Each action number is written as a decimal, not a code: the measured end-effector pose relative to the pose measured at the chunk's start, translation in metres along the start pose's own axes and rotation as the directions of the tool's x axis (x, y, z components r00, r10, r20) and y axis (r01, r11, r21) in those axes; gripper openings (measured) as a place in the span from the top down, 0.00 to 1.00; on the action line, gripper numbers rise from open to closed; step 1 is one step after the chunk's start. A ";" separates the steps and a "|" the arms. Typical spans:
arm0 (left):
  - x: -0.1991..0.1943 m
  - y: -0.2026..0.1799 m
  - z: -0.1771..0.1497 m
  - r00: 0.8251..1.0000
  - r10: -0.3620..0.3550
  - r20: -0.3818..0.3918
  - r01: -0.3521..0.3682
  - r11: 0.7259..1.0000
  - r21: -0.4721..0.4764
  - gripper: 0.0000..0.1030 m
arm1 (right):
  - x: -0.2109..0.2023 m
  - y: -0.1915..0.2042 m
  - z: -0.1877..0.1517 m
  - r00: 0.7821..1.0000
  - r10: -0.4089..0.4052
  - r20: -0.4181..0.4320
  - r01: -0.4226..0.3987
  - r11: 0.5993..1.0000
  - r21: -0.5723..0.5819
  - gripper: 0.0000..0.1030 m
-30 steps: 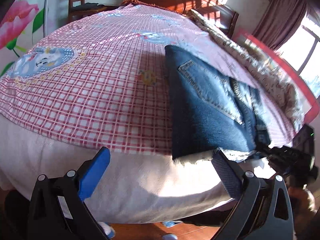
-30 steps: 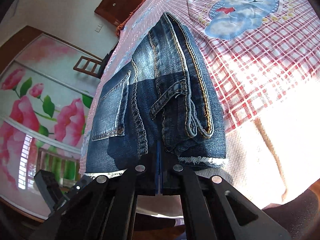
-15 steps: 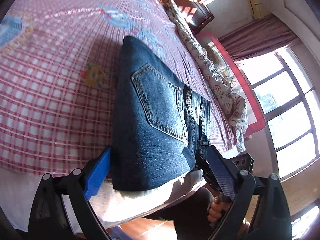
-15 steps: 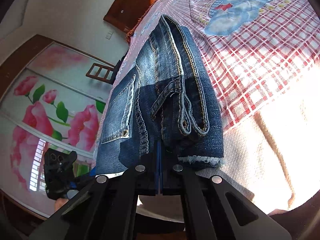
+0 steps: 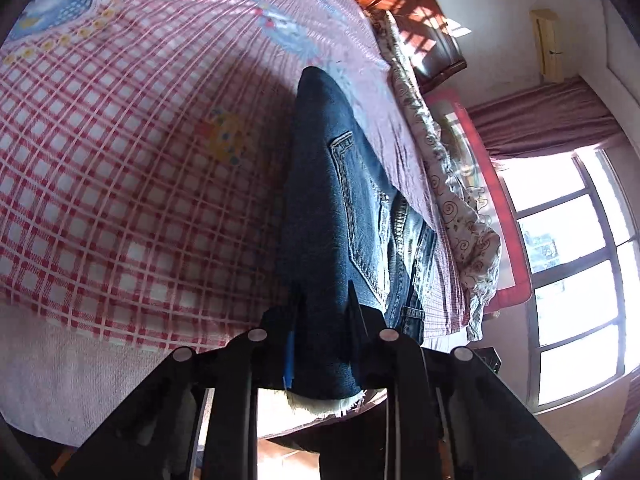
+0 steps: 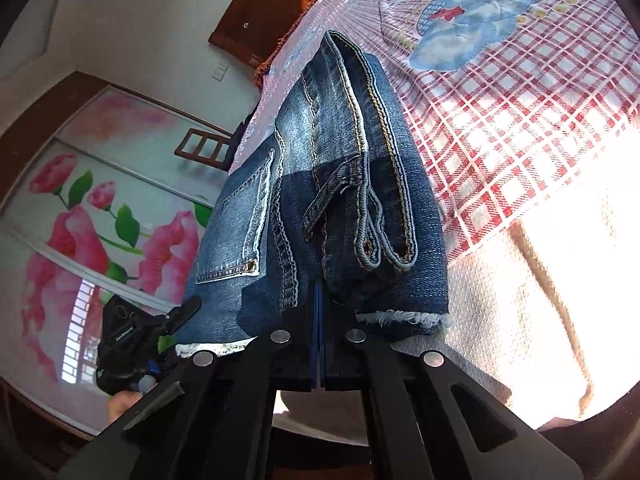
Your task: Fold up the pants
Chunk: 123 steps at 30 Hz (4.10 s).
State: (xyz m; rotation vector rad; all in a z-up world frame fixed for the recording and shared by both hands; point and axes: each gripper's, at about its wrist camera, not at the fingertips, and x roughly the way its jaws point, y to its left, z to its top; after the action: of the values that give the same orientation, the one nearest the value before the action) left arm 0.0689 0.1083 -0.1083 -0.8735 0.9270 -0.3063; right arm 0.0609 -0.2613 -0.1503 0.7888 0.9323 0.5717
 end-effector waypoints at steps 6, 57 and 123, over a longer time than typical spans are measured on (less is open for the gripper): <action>0.009 0.023 -0.007 1.000 -0.005 0.007 0.005 1.000 -0.020 0.80 | 0.002 0.005 0.000 0.999 -0.009 -0.036 0.009 1.000 0.000 1.00; 0.002 0.005 0.049 0.999 0.040 -0.004 -0.039 0.991 0.130 0.62 | 0.007 0.003 0.068 0.987 -0.155 -0.038 0.152 0.986 -0.074 0.70; 0.066 -0.073 0.137 0.842 0.482 0.243 -0.538 0.711 0.453 0.32 | 0.135 0.077 0.184 0.914 -0.404 -0.037 0.360 0.849 -0.386 0.79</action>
State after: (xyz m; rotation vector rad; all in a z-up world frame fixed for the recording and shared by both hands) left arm 0.2263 0.0964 -0.0490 -0.1167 0.8911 -0.0076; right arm 0.2791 -0.1804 -0.0874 0.2136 1.0183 0.4252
